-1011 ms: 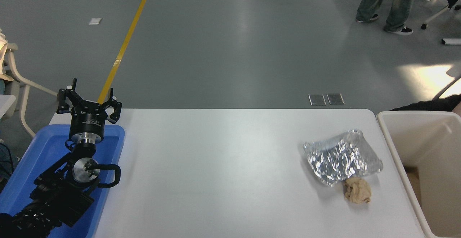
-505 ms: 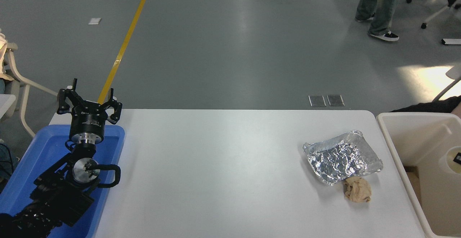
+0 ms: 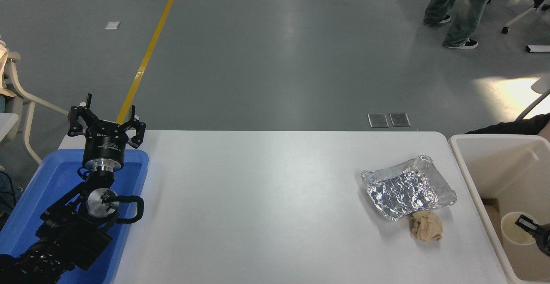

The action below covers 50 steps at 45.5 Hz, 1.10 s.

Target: Pick up paper cup place in dustbin

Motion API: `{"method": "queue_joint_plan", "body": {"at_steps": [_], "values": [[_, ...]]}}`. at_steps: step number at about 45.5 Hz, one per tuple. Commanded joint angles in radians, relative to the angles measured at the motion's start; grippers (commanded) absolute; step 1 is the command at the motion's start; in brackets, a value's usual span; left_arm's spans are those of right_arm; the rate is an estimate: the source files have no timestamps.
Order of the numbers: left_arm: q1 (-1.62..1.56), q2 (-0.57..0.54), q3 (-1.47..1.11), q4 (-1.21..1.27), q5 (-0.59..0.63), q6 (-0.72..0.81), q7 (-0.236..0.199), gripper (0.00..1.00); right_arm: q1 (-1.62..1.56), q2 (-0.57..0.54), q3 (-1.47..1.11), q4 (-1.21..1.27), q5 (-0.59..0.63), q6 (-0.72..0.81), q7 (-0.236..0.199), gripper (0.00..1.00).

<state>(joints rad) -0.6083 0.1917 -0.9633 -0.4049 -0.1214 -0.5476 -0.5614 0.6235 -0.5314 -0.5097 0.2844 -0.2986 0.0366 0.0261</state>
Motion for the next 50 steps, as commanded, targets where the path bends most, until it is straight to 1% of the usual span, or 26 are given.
{"method": "queue_joint_plan", "body": {"at_steps": [1,6,8,10,11,15,18,21,25,29,33,44,47,50], "values": [[-0.001,0.002,0.002,0.000,0.000,0.000,0.001,0.99,0.119,-0.070,-0.062,0.085,-0.025,0.009,0.005,1.00],[-0.001,0.000,0.002,0.000,0.002,0.000,0.001,0.99,0.345,-0.168,-0.214,0.260,-0.115,0.006,0.005,1.00],[-0.001,0.000,0.002,0.000,0.002,0.000,0.001,0.99,0.477,-0.229,-0.295,0.367,-0.157,0.006,0.005,1.00],[-0.001,0.002,0.002,0.000,0.002,0.000,0.001,0.99,0.594,-0.268,-0.364,0.456,-0.195,0.006,0.005,1.00],[-0.001,0.002,0.002,0.000,0.002,0.000,0.001,0.99,0.722,-0.283,-0.427,0.534,-0.235,0.008,0.005,1.00],[-0.001,0.002,0.002,0.000,0.002,0.000,0.001,0.99,0.967,-0.279,-0.564,0.685,-0.312,0.009,0.005,1.00],[0.001,0.002,0.002,0.000,0.002,0.000,0.001,0.99,1.135,-0.259,-0.648,0.804,-0.338,0.020,0.005,1.00],[0.001,0.002,0.002,0.000,0.002,0.000,0.001,0.99,1.290,-0.205,-0.710,0.922,-0.338,0.060,0.005,1.00],[0.001,0.002,0.002,0.000,0.002,0.000,0.001,0.99,1.444,-0.110,-0.742,1.070,-0.335,0.153,0.003,1.00],[0.001,0.002,0.002,0.000,0.000,0.000,0.001,0.99,1.547,0.008,-0.737,1.182,-0.303,0.223,0.003,1.00],[0.001,0.000,0.002,0.000,0.000,0.000,0.000,0.99,1.613,0.140,-0.728,1.237,-0.196,0.279,0.005,1.00],[0.001,0.000,0.002,0.000,0.000,0.000,0.001,0.99,1.651,0.301,-0.604,1.262,0.114,0.540,0.005,1.00],[0.001,0.000,0.000,0.000,0.000,0.000,0.001,0.99,1.657,0.341,-0.598,1.262,0.194,0.569,0.003,1.00],[0.001,0.000,0.000,0.000,0.000,0.000,0.000,0.99,1.659,0.372,-0.602,1.262,0.233,0.571,0.003,1.00]]}}
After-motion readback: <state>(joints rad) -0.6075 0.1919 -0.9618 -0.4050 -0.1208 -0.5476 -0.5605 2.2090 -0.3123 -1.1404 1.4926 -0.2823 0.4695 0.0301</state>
